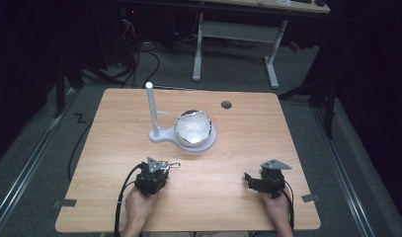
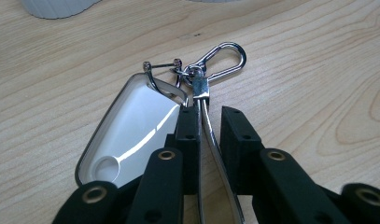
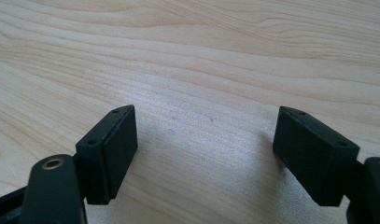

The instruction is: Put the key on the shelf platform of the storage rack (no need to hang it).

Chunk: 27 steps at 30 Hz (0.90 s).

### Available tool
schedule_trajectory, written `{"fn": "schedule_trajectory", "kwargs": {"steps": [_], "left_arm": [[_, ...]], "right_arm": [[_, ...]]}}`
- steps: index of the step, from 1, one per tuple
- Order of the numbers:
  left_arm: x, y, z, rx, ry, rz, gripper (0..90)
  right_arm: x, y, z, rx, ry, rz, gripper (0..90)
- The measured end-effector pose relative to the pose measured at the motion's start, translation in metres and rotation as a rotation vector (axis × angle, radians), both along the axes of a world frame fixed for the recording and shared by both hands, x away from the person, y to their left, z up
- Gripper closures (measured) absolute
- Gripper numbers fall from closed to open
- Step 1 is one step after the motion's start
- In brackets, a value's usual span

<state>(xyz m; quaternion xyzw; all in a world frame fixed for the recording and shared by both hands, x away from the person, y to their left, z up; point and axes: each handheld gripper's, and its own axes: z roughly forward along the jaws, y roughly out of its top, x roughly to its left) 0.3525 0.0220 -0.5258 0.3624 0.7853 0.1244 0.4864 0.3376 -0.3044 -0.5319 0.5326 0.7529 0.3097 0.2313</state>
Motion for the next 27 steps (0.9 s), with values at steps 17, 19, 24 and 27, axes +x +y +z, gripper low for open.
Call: {"fn": "schedule_trajectory", "kwargs": {"steps": [17,19,24,27], "left_arm": [[-0.006,0.007,0.007,-0.013,-0.016,-0.026,86.8],[-0.007,0.007,0.009,-0.009,-0.023,-0.043,86.9],[-0.012,0.009,0.022,-0.012,-0.045,-0.062,87.0],[-0.013,0.013,0.03,-0.025,-0.061,-0.076,87.0]], "right_arm": [[0.0,0.0,0.0,0.0,-0.001,-0.001,22.3],[0.0,0.0,0.0,0.0,-0.001,-0.001,22.3],[0.0,0.0,0.0,0.0,0.0,0.0,22.3],[0.0,0.0,0.0,0.0,0.0,0.0,22.3]]}}
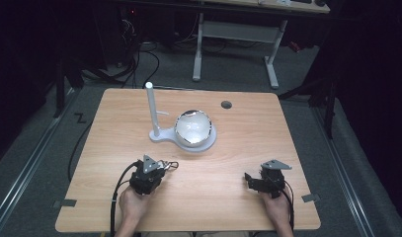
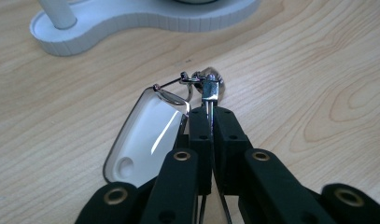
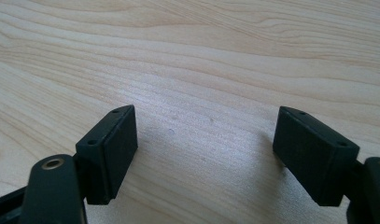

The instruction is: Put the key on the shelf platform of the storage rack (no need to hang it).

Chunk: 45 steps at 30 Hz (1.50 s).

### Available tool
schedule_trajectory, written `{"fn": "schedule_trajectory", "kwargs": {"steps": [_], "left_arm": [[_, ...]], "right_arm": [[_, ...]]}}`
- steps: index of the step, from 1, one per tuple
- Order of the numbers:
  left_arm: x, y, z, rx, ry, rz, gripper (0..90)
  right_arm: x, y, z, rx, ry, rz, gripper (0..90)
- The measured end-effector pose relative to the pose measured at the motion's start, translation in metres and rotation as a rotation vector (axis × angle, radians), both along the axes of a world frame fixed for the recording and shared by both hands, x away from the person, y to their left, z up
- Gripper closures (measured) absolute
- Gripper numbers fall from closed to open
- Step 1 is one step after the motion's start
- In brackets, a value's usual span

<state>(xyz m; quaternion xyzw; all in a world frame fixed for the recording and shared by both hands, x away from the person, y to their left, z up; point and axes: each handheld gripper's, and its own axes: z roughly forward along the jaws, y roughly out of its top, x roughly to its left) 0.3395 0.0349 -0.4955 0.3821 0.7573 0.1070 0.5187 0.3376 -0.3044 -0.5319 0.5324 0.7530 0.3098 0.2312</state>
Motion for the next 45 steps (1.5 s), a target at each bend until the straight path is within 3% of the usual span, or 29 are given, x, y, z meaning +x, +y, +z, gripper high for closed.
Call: {"fn": "schedule_trajectory", "kwargs": {"steps": [2,5,9,10,12,13,18,23,28,45], "left_arm": [[0.0,0.002,0.007,-0.018,-0.003,-0.001,87.1],[0.001,0.007,0.019,-0.08,0.003,-0.003,87.0],[-0.001,0.011,0.033,-0.106,-0.013,-0.009,87.1],[0.002,0.009,0.035,-0.136,-0.078,-0.004,87.1],[0.002,0.012,0.04,-0.113,-0.097,-0.022,87.1],[-0.002,0.013,0.044,-0.114,-0.034,-0.019,87.1],[-0.002,0.015,0.057,-0.151,-0.053,-0.026,87.1],[-0.002,0.015,0.065,-0.147,-0.079,-0.052,87.1],[-0.001,0.012,0.076,-0.175,-0.078,-0.056,87.1],[0.013,-0.005,0.107,-0.194,-0.085,-0.143,87.1]], "right_arm": [[0.0,0.0,0.0,0.0,0.0,-0.001,22.3],[0.0,0.0,0.0,0.0,0.0,0.0,22.3],[0.0,0.0,0.0,0.0,0.0,0.001,22.3],[0.0,0.0,0.0,0.0,0.0,0.001,22.3],[0.0,0.0,0.0,0.0,0.0,0.0,22.3],[0.0,0.0,0.0,-0.001,0.0,0.001,22.3],[0.0,0.0,0.0,0.0,0.0,0.0,22.3],[0.0,0.0,0.0,0.0,0.001,0.0,22.3],[0.0,0.0,0.0,0.0,0.001,0.0,22.3],[0.0,0.0,0.0,0.0,0.001,0.001,22.3]]}}
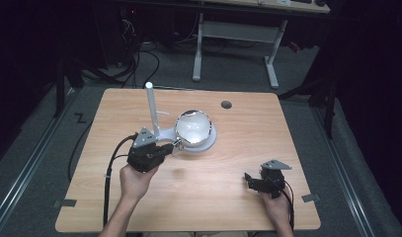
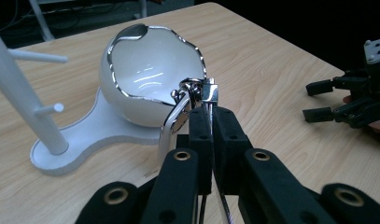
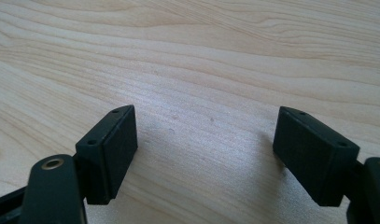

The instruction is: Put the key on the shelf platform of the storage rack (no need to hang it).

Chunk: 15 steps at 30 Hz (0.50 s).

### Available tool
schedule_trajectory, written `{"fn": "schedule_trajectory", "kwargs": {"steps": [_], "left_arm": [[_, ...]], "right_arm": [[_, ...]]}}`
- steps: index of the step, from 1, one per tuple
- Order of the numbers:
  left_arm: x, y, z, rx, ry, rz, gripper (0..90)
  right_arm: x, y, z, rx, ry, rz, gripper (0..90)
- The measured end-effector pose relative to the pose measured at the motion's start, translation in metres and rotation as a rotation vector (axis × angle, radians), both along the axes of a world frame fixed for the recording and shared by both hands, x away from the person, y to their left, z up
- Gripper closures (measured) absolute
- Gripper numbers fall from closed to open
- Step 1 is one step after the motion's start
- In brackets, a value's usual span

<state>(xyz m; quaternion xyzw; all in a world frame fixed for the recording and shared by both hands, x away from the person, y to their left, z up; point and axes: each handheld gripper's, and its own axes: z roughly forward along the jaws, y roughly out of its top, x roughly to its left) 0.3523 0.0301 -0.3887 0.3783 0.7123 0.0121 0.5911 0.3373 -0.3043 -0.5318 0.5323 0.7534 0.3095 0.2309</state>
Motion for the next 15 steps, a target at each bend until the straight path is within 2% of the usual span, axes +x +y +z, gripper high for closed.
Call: {"fn": "schedule_trajectory", "kwargs": {"steps": [2,3,5,6,7,8,14,15], "left_arm": [[0.002,-0.003,0.005,-0.017,0.01,-0.007,87.1],[0.003,-0.004,0.006,-0.008,0.001,-0.023,87.1],[0.005,-0.009,0.01,-0.015,0.012,-0.018,87.1],[0.006,-0.011,0.011,-0.007,0.0,-0.029,87.1],[0.007,-0.013,0.013,-0.014,0.012,-0.024,87.1],[0.008,-0.015,0.014,0.001,0.001,-0.037,87.1],[0.016,-0.023,0.022,0.006,-0.011,-0.044,87.1],[0.018,-0.025,0.024,0.001,-0.004,-0.04,87.0]], "right_arm": [[0.0,0.0,0.0,0.0,-0.001,0.0,22.2],[0.0,0.0,0.0,-0.001,-0.002,0.001,22.3],[0.0,0.0,0.0,0.0,-0.001,0.001,22.3],[0.0,0.0,0.0,-0.001,-0.002,0.001,22.3],[0.0,0.0,0.0,0.0,-0.001,0.001,22.2],[0.0,0.0,0.0,-0.001,-0.001,0.001,22.2],[0.0,0.0,0.0,0.0,-0.001,0.001,22.3],[0.0,0.0,0.0,-0.001,-0.002,0.001,22.3]]}}
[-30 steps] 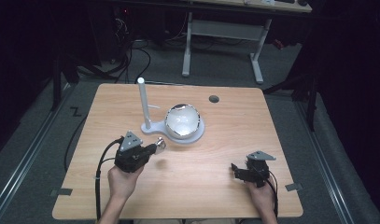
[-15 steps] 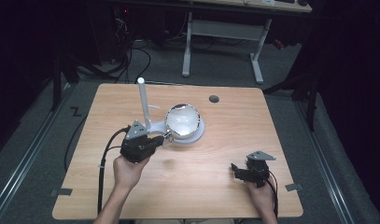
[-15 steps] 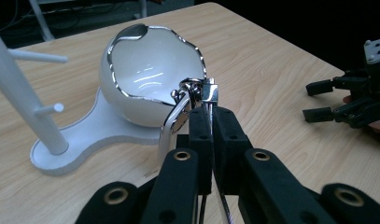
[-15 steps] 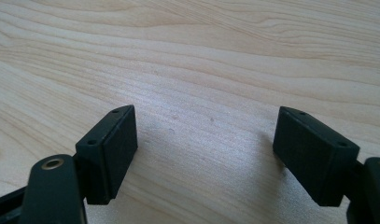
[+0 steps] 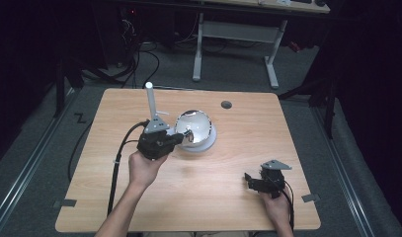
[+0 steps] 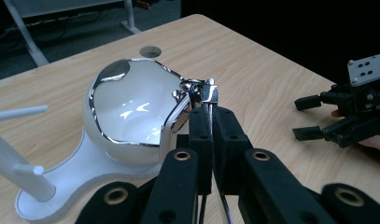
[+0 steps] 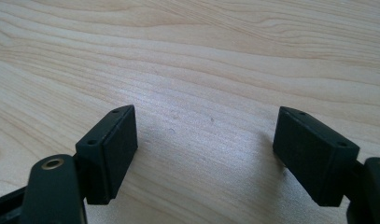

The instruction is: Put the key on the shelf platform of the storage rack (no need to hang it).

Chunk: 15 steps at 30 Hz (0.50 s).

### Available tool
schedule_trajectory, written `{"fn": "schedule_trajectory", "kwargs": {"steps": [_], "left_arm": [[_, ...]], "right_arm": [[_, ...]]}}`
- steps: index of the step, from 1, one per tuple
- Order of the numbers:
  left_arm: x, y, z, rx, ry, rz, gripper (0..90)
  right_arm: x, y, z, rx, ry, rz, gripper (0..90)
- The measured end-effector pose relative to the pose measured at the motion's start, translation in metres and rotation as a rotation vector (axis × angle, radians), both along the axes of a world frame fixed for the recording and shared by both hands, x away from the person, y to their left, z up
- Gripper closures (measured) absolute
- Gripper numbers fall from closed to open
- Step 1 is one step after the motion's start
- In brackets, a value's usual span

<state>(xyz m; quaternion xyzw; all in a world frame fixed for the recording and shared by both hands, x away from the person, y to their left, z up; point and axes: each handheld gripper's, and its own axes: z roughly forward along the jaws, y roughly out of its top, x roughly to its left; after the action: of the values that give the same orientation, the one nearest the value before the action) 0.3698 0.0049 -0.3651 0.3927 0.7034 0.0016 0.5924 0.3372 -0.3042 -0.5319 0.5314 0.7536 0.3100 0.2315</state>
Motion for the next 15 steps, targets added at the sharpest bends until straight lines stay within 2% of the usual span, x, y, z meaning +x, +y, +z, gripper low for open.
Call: {"fn": "schedule_trajectory", "kwargs": {"steps": [1,3,6,10,14,15], "left_arm": [[0.001,-0.001,0.001,0.009,-0.008,-0.013,87.1],[0.004,-0.005,0.004,-0.002,0.0,-0.007,87.1],[0.007,-0.012,0.005,0.036,-0.026,-0.013,87.0],[0.014,-0.018,0.007,0.045,-0.034,-0.014,87.0],[0.022,-0.024,0.005,0.062,-0.03,-0.017,87.0],[0.023,-0.026,0.005,0.052,-0.025,-0.011,87.0]], "right_arm": [[0.0,0.0,0.0,0.0,0.0,0.0,22.3],[0.0,0.0,0.0,0.0,0.0,0.0,22.3],[0.0,0.0,0.0,0.0,0.0,0.0,22.3],[0.0,0.0,0.0,0.0,0.0,0.0,22.3],[0.0,0.0,0.0,-0.001,-0.001,0.001,22.3],[0.0,0.0,0.0,-0.001,-0.001,0.001,22.3]]}}
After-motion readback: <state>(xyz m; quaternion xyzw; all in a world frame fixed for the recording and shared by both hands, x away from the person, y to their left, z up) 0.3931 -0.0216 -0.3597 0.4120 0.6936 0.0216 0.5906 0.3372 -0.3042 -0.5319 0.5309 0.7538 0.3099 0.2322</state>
